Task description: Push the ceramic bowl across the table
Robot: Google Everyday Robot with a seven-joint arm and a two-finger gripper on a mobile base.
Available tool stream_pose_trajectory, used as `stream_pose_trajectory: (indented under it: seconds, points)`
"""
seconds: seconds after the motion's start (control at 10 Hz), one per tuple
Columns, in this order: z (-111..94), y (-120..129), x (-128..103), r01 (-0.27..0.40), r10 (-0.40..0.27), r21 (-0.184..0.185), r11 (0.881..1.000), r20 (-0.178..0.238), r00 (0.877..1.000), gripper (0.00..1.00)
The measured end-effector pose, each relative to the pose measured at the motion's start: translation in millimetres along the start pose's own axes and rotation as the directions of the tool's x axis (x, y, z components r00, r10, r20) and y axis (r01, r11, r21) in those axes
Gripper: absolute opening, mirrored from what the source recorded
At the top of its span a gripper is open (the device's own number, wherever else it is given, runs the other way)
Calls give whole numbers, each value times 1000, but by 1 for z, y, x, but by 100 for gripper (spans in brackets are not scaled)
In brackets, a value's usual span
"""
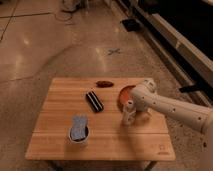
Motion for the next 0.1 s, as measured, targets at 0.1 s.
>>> stream_pose_trajectory:
  seconds: [0.1]
  points:
    - [0, 1, 0, -1, 1, -2, 1000, 1, 1000, 80]
